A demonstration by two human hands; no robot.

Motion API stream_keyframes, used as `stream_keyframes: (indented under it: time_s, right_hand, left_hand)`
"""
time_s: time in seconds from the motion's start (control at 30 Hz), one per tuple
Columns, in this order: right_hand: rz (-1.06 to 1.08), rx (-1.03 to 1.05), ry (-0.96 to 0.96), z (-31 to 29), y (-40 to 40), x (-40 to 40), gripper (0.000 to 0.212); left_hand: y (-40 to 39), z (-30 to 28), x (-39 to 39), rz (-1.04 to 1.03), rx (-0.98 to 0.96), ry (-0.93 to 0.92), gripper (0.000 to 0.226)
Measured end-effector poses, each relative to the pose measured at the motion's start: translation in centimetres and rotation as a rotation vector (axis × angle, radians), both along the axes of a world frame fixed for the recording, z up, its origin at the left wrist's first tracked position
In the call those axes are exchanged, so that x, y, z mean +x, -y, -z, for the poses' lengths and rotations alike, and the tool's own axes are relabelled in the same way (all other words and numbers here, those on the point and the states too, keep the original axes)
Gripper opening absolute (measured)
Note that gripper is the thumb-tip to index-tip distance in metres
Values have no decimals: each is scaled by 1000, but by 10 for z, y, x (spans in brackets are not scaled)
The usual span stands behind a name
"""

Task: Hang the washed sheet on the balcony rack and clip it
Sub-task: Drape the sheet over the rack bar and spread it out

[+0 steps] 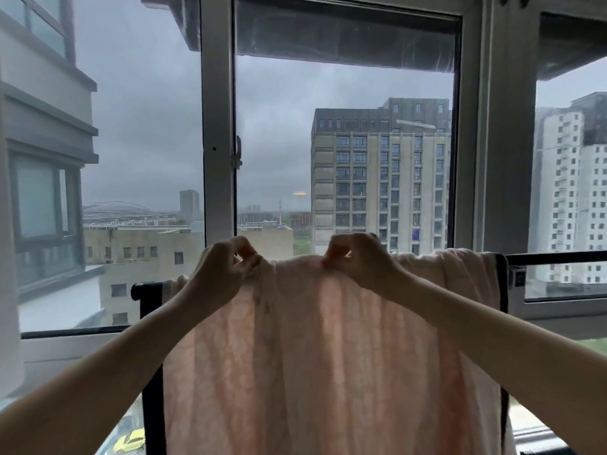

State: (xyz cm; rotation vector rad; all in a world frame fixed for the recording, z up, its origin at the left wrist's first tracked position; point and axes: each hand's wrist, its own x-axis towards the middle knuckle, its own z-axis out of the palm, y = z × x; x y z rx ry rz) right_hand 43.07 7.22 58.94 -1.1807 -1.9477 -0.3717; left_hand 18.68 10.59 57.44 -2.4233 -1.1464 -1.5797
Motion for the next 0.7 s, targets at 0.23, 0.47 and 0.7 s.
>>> stream_keyframes:
  time_s: [0.23, 0.47, 0.7]
  right_hand:
    - [519, 129, -96, -10, 10, 100, 12]
    - [439, 50, 75, -11, 30, 110, 16]
    - [169, -177, 252, -1, 30, 39, 46]
  left_hand:
    - [-5, -6, 15, 0, 7, 117, 9]
    - [-8, -7, 58, 114, 10, 85, 20]
    - [-8, -7, 72, 116, 24, 93, 16]
